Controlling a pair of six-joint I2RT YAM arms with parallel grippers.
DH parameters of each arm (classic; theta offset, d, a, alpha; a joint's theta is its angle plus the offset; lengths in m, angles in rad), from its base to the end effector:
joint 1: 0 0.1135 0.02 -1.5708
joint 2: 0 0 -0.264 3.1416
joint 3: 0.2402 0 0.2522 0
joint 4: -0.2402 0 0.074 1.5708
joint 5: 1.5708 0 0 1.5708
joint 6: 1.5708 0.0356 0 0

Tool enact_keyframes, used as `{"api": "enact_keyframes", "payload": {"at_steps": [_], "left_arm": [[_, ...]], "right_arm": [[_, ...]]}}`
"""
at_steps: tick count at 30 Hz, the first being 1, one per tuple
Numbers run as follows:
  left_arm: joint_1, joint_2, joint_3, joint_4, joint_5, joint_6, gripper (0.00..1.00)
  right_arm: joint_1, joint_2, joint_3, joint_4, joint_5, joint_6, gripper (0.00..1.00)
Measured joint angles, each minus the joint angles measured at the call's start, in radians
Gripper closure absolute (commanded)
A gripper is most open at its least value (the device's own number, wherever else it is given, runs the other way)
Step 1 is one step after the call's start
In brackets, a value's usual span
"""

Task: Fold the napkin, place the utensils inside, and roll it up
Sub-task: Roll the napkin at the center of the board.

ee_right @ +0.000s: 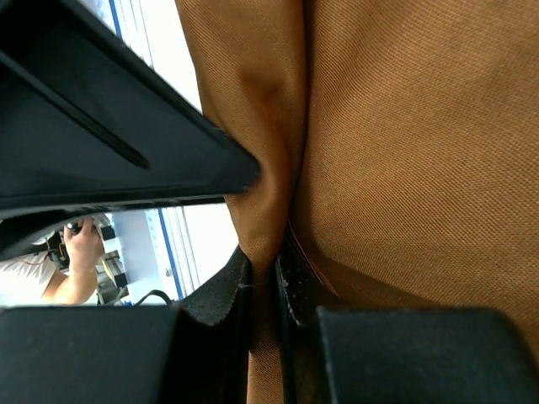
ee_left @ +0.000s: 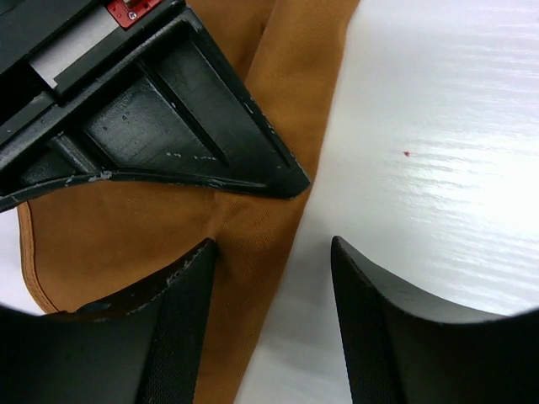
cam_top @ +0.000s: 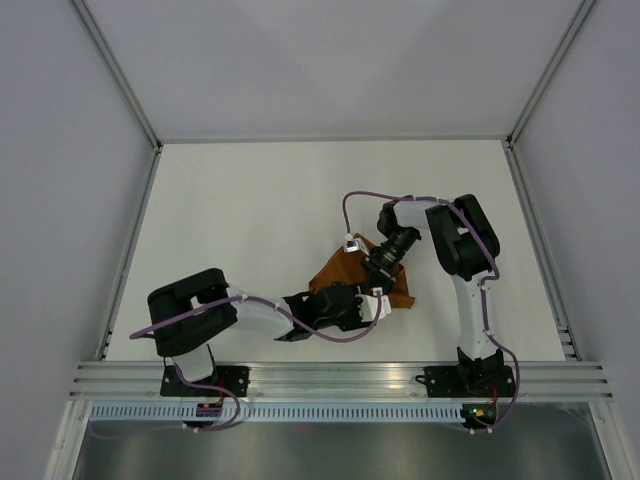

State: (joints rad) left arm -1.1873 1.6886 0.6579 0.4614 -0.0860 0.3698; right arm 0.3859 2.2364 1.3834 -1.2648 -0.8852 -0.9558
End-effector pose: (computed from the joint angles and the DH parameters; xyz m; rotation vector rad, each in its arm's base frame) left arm 0.1228 -0.2962 0.1374 1.4820 1.5749 -0.3849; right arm 0.3038 0.1532 0.0936 1.3170 -2.2037 -1.3582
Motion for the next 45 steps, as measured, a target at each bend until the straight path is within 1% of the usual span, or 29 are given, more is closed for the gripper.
{"api": "enact_keyframes", "payload": {"at_steps": [2, 6, 9, 10, 12, 13, 15, 16, 18, 19, 21, 25, 26, 27, 28, 31, 36, 40, 45], "left_arm": [[-0.001, 0.035, 0.000, 0.055, -0.025, 0.009, 0.36], [0.003, 0.078, 0.002, 0.143, -0.071, 0.011, 0.36], [0.008, 0.091, 0.002, 0.170, -0.077, 0.010, 0.40], [0.008, 0.093, 0.002, 0.171, -0.073, 0.010, 0.45], [0.008, 0.098, 0.002, 0.170, -0.060, 0.010, 0.51], [0.008, 0.100, 0.003, 0.169, -0.053, 0.010, 0.61], [0.007, 0.106, 0.006, 0.168, -0.034, 0.009, 0.70], [0.007, 0.107, 0.009, 0.165, -0.027, 0.010, 0.80], [0.007, 0.108, 0.014, 0.165, -0.009, 0.011, 0.87], [0.007, 0.108, 0.016, 0.166, -0.006, 0.012, 0.93], [0.008, 0.108, 0.019, 0.167, 0.004, 0.011, 0.97], [0.015, 0.113, 0.031, 0.162, 0.031, 0.009, 0.98], [0.021, 0.116, 0.037, 0.163, 0.043, 0.004, 0.98], [0.026, 0.118, 0.042, 0.163, 0.058, -0.002, 0.98], [0.034, 0.122, 0.048, 0.164, 0.076, -0.011, 0.98], [0.064, 0.136, 0.066, 0.167, 0.141, -0.044, 0.98], [0.138, 0.157, 0.080, 0.182, 0.274, -0.119, 0.98], [0.192, 0.172, 0.092, 0.182, 0.372, -0.175, 0.98], [0.240, 0.181, 0.093, 0.184, 0.473, -0.228, 0.98]], "right_arm": [[-0.001, 0.002, 0.000, -0.001, -0.003, 0.002, 0.96], [-0.003, 0.002, 0.000, -0.004, -0.002, 0.001, 0.96], [-0.003, 0.003, 0.000, -0.005, -0.002, 0.002, 0.96], [-0.003, 0.003, 0.000, -0.006, -0.002, 0.002, 0.96], [-0.003, 0.003, 0.000, -0.006, -0.001, 0.002, 0.96], [-0.003, 0.003, 0.000, -0.006, 0.000, 0.002, 0.96], [-0.005, 0.003, 0.000, -0.007, 0.003, 0.002, 0.94], [-0.006, 0.003, 0.000, -0.007, 0.005, 0.002, 0.94], [-0.013, 0.003, 0.000, -0.011, 0.012, 0.002, 0.91], [-0.017, 0.001, 0.000, -0.011, 0.016, 0.002, 0.89], [-0.022, -0.004, -0.002, -0.011, 0.022, 0.001, 0.83], [-0.023, -0.031, -0.022, 0.009, 0.037, 0.013, 0.68], [-0.023, -0.046, -0.032, 0.018, 0.044, 0.020, 0.60], [-0.024, -0.064, -0.047, 0.030, 0.049, 0.029, 0.57], [-0.023, -0.086, -0.062, 0.039, 0.054, 0.035, 0.49], [-0.023, -0.156, -0.108, 0.076, 0.069, 0.052, 0.40], [-0.023, -0.270, -0.177, 0.188, 0.106, 0.085, 0.35], [-0.035, -0.359, -0.220, 0.329, 0.157, 0.129, 0.32], [-0.084, -0.423, -0.246, 0.518, 0.212, 0.206, 0.29]]}}
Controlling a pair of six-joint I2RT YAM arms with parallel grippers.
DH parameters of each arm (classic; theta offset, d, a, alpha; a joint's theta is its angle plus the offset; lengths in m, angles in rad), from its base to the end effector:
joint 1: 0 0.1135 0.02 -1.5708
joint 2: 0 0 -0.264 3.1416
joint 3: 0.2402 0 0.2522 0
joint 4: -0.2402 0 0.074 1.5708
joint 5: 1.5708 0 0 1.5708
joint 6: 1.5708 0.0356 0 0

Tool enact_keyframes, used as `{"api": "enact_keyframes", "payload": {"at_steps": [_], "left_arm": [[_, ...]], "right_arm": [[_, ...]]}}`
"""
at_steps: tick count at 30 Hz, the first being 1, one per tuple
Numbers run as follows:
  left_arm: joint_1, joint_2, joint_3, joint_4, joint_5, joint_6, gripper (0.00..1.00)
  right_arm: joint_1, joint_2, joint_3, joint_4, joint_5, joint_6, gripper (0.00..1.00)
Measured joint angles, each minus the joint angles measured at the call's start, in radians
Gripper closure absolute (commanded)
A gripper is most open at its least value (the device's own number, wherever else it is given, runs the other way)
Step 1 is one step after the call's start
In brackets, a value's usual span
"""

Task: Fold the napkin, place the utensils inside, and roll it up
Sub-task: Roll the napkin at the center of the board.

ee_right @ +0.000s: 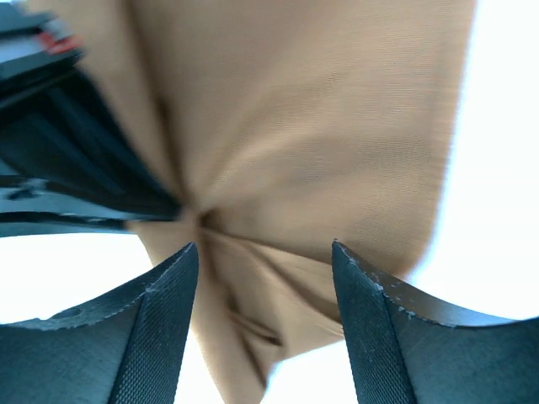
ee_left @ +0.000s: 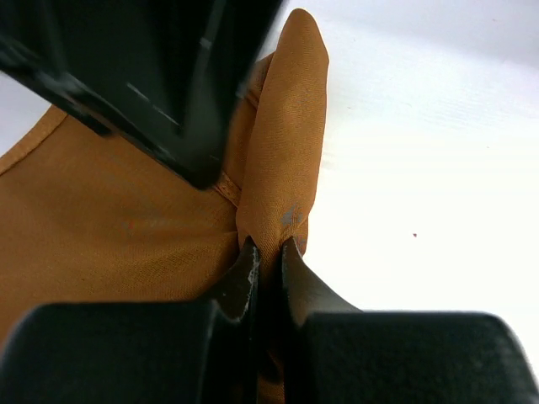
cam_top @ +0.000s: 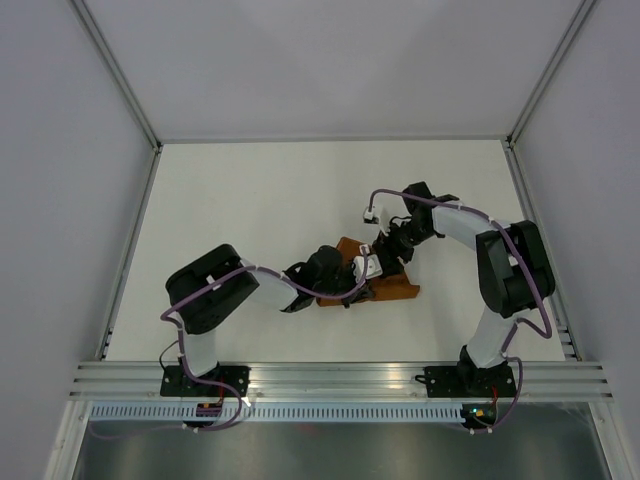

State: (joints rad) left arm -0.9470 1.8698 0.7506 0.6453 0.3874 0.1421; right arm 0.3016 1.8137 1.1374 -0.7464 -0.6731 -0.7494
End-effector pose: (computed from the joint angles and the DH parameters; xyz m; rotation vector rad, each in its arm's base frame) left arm 0.1958 -0.2950 0.1228 1.3106 1.6754 -0.8866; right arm 0.3058 0.1184 0.1625 -1.4243 2.3157 0.8823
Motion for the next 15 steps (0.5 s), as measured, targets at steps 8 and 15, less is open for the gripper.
{"api": "enact_keyframes", "payload": {"at_steps": [8, 15], "left_arm": [[0.042, 0.015, 0.010, -0.006, 0.089, -0.050, 0.98], [0.088, 0.064, 0.077, -0.059, 0.209, -0.105, 0.98]], "right_arm": [[-0.076, -0.009, -0.003, 0.142, 0.022, 0.107, 0.29], [-0.145, -0.135, -0.113, 0.232, -0.006, 0.126, 0.28]]}}
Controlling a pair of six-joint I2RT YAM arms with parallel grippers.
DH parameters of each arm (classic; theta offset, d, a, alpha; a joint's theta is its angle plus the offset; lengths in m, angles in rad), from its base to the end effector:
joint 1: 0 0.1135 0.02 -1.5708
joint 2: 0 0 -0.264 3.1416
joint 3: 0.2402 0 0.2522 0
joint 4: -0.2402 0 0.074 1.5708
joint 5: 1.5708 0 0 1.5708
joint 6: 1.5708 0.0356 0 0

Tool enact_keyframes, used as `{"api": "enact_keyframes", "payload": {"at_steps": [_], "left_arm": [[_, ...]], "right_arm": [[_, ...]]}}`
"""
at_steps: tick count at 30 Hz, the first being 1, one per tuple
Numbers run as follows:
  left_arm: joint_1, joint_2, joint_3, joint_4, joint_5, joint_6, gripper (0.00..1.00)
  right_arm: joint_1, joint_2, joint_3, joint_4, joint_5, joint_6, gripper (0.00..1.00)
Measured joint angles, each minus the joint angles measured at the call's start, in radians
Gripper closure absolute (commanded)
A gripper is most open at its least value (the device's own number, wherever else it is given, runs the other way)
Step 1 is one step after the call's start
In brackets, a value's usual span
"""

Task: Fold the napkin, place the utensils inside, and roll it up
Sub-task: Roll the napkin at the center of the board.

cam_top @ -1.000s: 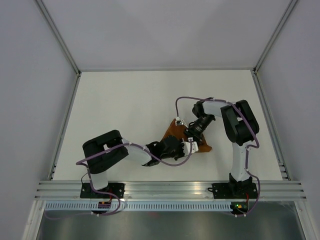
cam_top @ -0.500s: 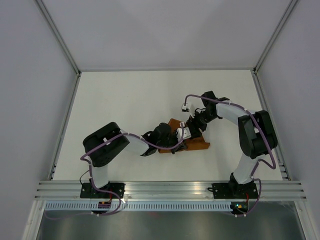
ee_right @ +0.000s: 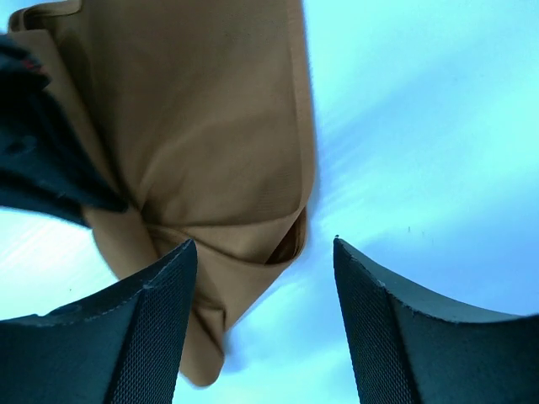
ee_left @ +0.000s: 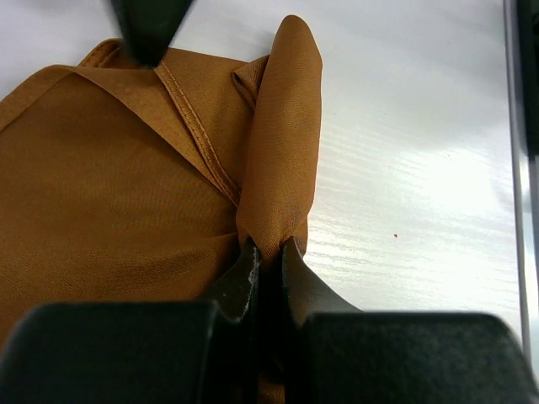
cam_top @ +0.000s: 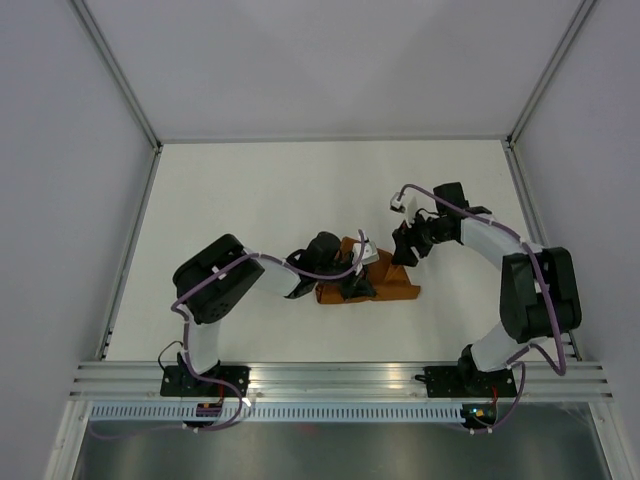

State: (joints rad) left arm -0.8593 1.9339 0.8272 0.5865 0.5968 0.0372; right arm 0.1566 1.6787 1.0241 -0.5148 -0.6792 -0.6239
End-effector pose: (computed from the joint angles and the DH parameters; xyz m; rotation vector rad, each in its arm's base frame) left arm 0.2244 -0.2909 0.1167 1.2800 1.7754 -1.1066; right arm 0.3116 0.0718 0.1808 -1.1193 2.2480 0.7429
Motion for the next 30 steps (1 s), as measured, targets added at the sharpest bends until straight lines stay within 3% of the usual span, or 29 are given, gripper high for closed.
{"api": "enact_keyframes", "payload": {"at_steps": [10, 18, 30], "left_arm": [[0.082, 0.095, 0.125, -0.110, 0.214, -0.088, 0.98], [0.137, 0.190, 0.240, -0.214, 0.398, -0.153, 0.98], [0.179, 0.262, 0.327, -0.346, 0.536, -0.196, 0.98]], "right_arm": [[-0.003, -0.450, -0.346, 0.149, -0.049, -0.110, 0.21], [0.115, -0.513, -0.467, 0.188, -0.008, -0.205, 0.21], [0.376, -0.539, -0.643, 0.399, 0.176, -0.208, 0.22]]}}
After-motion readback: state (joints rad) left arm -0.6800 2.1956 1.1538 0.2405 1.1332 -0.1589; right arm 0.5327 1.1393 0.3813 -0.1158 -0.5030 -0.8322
